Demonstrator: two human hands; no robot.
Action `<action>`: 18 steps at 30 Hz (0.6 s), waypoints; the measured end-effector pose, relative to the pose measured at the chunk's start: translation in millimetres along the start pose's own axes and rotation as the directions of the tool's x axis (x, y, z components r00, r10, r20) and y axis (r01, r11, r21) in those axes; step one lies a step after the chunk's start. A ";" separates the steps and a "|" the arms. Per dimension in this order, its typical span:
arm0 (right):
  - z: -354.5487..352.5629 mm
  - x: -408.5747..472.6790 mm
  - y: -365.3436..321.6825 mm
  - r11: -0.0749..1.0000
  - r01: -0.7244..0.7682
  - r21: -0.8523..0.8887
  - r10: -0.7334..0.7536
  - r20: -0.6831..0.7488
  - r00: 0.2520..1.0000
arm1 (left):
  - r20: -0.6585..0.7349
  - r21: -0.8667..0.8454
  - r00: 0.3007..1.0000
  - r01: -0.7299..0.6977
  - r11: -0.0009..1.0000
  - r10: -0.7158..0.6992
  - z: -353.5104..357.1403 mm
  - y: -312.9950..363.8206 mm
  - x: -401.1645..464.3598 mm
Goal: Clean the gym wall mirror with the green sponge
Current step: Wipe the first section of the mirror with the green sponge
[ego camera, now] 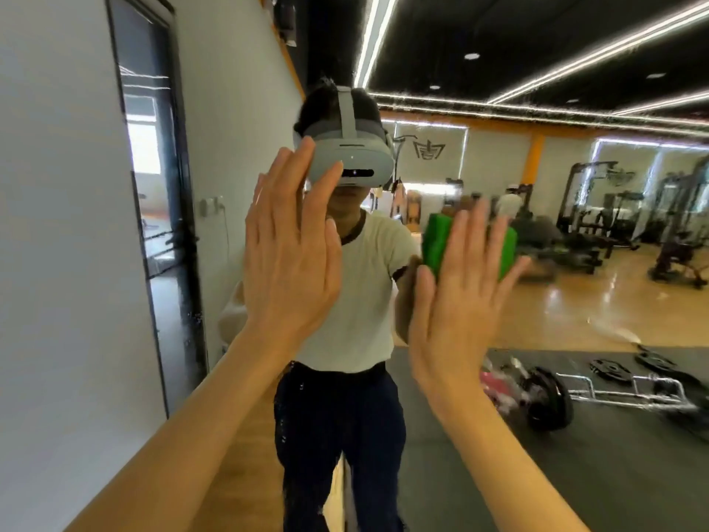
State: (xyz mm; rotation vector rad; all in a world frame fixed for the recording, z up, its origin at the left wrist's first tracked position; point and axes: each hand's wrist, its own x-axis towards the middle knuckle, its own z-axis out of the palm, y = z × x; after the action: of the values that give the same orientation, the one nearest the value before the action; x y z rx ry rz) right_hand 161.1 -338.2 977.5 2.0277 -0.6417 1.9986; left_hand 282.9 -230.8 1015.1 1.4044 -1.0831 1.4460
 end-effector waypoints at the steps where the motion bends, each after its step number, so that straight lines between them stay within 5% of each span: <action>1: 6.5 -7.1 -17.8 0.987 0.163 0.006 -0.163 0.044 0.986 | -0.003 0.001 1.000 -0.003 1.000 0.003 -0.5 -0.2 -0.2; 4: 6.9 -9.9 -7.7 0.892 0.450 -0.037 -0.443 0.125 0.888 | -0.009 0.004 1.000 -0.011 1.000 0.011 -1.1 0.7 -0.7; 8: -12.7 -6.8 53.2 0.996 0.087 0.001 -0.087 0.033 0.996 | 0.004 0.007 1.000 -0.005 1.000 0.005 -2.6 1.7 -1.0; 10: -14.2 3.4 52.5 0.998 0.057 0.020 -0.058 0.010 0.998 | 0.007 0.001 1.000 -0.004 1.000 0.004 -3.1 0.9 -0.9; 13: -10.6 62.1 30.7 0.921 0.383 0.067 -0.387 0.047 0.921 | 0.004 -0.008 1.000 -0.020 1.000 0.020 -2.6 0.9 -2.5; 18: -10.1 94.8 24.3 0.800 0.600 0.001 -0.598 0.090 0.797 | -0.001 -0.012 1.000 -0.027 1.000 0.027 -0.1 -0.3 -2.2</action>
State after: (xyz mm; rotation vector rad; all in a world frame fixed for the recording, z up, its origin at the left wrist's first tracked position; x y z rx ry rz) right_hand 139.0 -369.3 1068.2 1.9740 -0.0078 1.5162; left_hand 283.2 -230.6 1012.9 1.3855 -1.1130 1.4569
